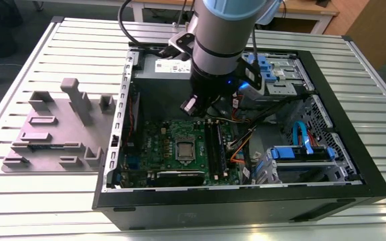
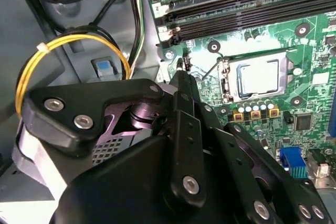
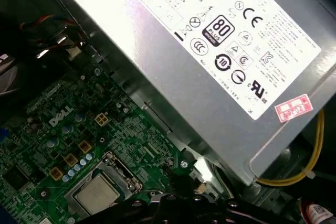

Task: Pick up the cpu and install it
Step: 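Install the first cpu locking lever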

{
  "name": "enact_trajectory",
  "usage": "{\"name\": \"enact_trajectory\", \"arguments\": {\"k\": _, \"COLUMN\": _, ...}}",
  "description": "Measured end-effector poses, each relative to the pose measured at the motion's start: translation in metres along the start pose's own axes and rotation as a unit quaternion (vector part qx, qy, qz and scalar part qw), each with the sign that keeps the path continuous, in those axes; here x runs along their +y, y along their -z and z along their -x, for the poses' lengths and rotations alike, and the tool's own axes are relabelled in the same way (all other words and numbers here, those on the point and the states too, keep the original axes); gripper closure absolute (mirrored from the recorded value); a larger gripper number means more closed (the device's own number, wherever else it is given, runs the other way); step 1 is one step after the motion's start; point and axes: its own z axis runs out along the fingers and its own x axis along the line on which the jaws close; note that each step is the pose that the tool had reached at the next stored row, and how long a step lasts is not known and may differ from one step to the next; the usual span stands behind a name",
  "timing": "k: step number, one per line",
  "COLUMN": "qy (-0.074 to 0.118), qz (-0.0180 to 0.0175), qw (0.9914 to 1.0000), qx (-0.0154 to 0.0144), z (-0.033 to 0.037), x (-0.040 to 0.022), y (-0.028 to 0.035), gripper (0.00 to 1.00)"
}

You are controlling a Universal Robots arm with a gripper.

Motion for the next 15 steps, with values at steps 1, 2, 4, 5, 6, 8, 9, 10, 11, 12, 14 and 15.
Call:
{"name": "enact_trajectory", "arguments": {"k": 1, "qy": 0.0, "qz": -0.0005, "qw": 1.0, "qx": 0.0007, "z": -0.0007, "x": 0.0006, "y": -0.0006, "gripper": 0.89}}
{"name": "enact_trajectory", "arguments": {"k": 2, "qy": 0.001, "qz": -0.0015, "qw": 1.0, "qx": 0.0018, "z": -0.0012, "x": 0.0011, "y": -0.0012, "gripper": 0.89}}
{"name": "enact_trajectory", "arguments": {"k": 4, "qy": 0.001, "qz": -0.0042, "qw": 0.99998, "qx": 0.0047, "z": -0.0019, "x": 0.0017, "y": -0.0016, "gripper": 0.89}}
{"name": "enact_trajectory", "arguments": {"k": 5, "qy": 0.002, "qz": -0.0054, "qw": 0.99997, "qx": 0.0061, "z": -0.002, "x": 0.0018, "y": -0.0018, "gripper": 0.89}}
{"name": "enact_trajectory", "arguments": {"k": 6, "qy": 0.002, "qz": -0.0064, "qw": 0.99995, "qx": 0.0071, "z": -0.0022, "x": 0.0019, "y": -0.0019, "gripper": 0.89}}
{"name": "enact_trajectory", "arguments": {"k": 8, "qy": 0.002, "qz": -0.0077, "qw": 0.99993, "qx": 0.0087, "z": -0.0028, "x": 0.0017, "y": -0.0018, "gripper": 0.89}}
{"name": "enact_trajectory", "arguments": {"k": 9, "qy": 0.002, "qz": -0.0083, "qw": 0.99992, "qx": 0.0093, "z": -0.0034, "x": 0.0014, "y": -0.0017, "gripper": 0.89}}
{"name": "enact_trajectory", "arguments": {"k": 10, "qy": 0.002, "qz": -0.0089, "qw": 0.99991, "qx": 0.0099, "z": -0.0041, "x": 0.0011, "y": -0.0016, "gripper": 0.89}}
{"name": "enact_trajectory", "arguments": {"k": 11, "qy": 0.002, "qz": -0.0094, "qw": 0.9999, "qx": 0.0104, "z": -0.005, "x": 0.0006, "y": -0.0015, "gripper": 0.89}}
{"name": "enact_trajectory", "arguments": {"k": 12, "qy": 0.002, "qz": -0.0098, "qw": 0.99989, "qx": 0.0109, "z": -0.0058, "x": -0.0001, "y": -0.0013, "gripper": 0.89}}
{"name": "enact_trajectory", "arguments": {"k": 14, "qy": 0.002, "qz": -0.0108, "qw": 0.99987, "qx": 0.012, "z": -0.0074, "x": -0.0013, "y": -0.001, "gripper": 0.89}}
{"name": "enact_trajectory", "arguments": {"k": 15, "qy": 0.002, "qz": -0.0113, "qw": 0.99985, "qx": 0.0125, "z": -0.0081, "x": -0.002, "y": -0.0009, "gripper": 0.89}}
